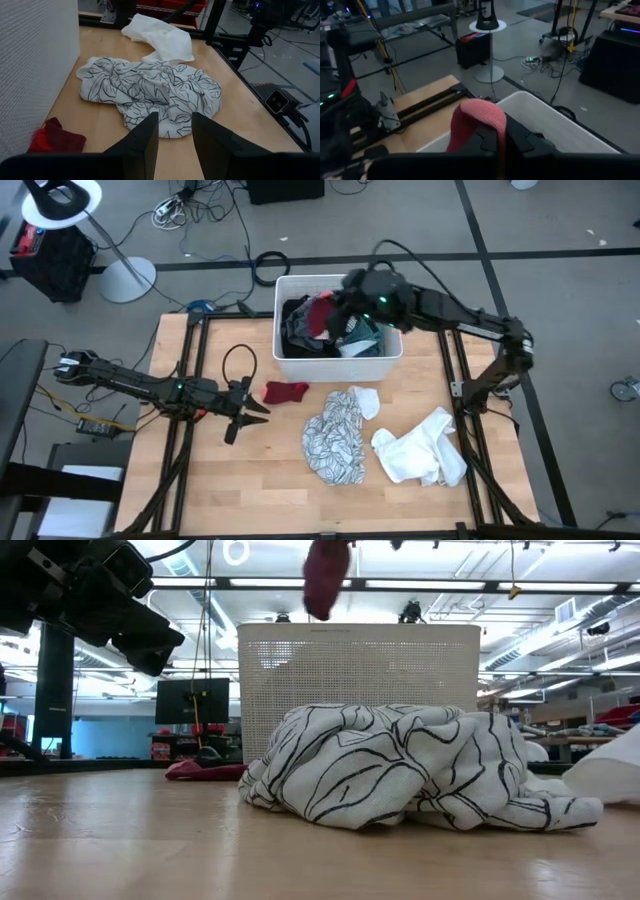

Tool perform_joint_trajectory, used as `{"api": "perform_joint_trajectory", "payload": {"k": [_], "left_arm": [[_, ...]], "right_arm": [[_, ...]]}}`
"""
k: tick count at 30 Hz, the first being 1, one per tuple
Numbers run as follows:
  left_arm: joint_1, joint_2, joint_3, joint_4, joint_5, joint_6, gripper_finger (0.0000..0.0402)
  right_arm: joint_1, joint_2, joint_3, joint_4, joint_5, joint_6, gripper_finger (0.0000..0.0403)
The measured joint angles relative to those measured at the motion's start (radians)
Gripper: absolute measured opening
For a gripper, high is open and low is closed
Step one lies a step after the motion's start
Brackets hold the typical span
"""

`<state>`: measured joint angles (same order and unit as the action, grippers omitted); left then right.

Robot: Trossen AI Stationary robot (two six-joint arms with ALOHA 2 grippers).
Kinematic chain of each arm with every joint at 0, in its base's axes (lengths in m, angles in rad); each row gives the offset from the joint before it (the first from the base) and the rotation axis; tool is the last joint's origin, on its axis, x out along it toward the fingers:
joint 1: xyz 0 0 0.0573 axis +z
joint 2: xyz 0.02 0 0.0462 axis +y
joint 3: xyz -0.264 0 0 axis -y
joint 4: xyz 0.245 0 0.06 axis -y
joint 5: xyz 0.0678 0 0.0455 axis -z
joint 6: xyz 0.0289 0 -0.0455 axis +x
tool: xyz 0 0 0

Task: Sort clothes
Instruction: Put the right red sock into the white laundry bin, then put the red sock into the white laundry bin

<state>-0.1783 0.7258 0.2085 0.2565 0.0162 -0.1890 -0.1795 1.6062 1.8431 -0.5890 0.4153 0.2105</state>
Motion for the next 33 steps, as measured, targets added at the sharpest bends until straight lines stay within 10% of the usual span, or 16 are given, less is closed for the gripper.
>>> {"api": "perform_joint_trajectory", "payload": {"k": [20, 33], "left_arm": [[0.0, 0.0, 0.0, 0.002, -0.002, 0.001, 0.0121], [0.0, 0.0, 0.0, 0.004, -0.002, 0.002, 0.0121]], "right_arm": [[-0.052, 0.444, 0.056, -0.013, -0.172, 0.055, 0.0041], [-0.095, 0.363, 0.054, -0.083, -0.232, 0.102, 0.014]]}}
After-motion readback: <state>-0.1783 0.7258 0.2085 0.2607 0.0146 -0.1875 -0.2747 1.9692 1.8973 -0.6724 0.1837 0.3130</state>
